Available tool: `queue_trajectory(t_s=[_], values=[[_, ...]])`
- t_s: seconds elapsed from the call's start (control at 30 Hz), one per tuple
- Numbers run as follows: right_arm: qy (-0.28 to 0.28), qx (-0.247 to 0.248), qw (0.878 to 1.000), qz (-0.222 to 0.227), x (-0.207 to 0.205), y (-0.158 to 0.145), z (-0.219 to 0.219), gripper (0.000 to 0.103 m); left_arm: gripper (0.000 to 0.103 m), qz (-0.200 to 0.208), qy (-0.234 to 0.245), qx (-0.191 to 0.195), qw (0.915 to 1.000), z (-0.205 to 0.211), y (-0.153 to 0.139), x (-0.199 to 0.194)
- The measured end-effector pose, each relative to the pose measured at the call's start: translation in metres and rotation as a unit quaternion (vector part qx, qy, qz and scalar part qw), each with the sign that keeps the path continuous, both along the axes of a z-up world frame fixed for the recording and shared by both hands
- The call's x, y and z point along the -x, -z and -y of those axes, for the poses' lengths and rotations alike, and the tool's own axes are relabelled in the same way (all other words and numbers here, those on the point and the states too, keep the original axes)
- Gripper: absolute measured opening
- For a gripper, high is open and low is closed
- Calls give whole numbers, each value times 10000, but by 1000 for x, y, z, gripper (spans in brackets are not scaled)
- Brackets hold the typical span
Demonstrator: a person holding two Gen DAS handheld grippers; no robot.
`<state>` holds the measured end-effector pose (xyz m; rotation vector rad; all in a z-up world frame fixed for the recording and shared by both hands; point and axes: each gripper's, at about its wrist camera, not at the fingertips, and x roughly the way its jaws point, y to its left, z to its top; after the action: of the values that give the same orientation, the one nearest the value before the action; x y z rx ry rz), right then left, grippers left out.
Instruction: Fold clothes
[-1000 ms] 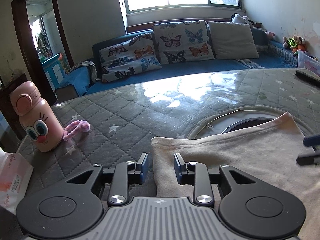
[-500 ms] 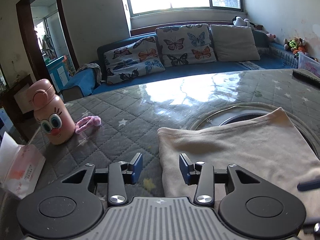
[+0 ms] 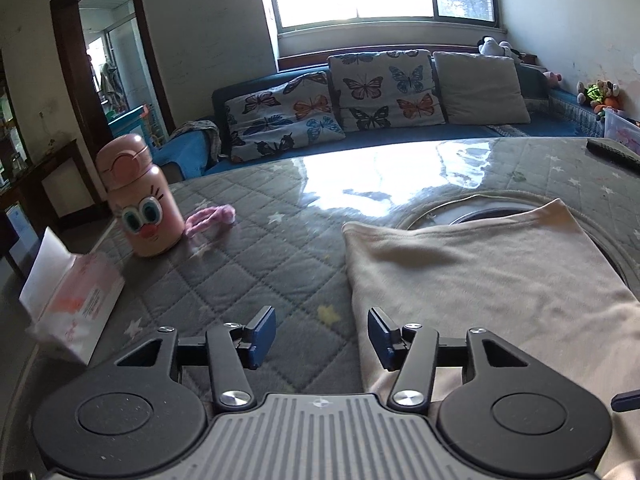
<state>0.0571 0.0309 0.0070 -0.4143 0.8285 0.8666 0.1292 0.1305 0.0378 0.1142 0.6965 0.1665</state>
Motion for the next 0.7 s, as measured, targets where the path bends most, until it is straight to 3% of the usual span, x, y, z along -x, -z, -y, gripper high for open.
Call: queue_trajectory(t_s=[0.2,0.43,0.7], values=[[-112,79,9998,143,10,-3,-2,61,61,-13,-205,36,9998,-12,3,21],[-88,-204,9990,385,7,-23,-7,64,63,-3,-458,-54,9989,-29,9,56],[-122,-338,9989,295,-2,-14,-32,64,65,28,-741,-173,9971,-48,15,100]])
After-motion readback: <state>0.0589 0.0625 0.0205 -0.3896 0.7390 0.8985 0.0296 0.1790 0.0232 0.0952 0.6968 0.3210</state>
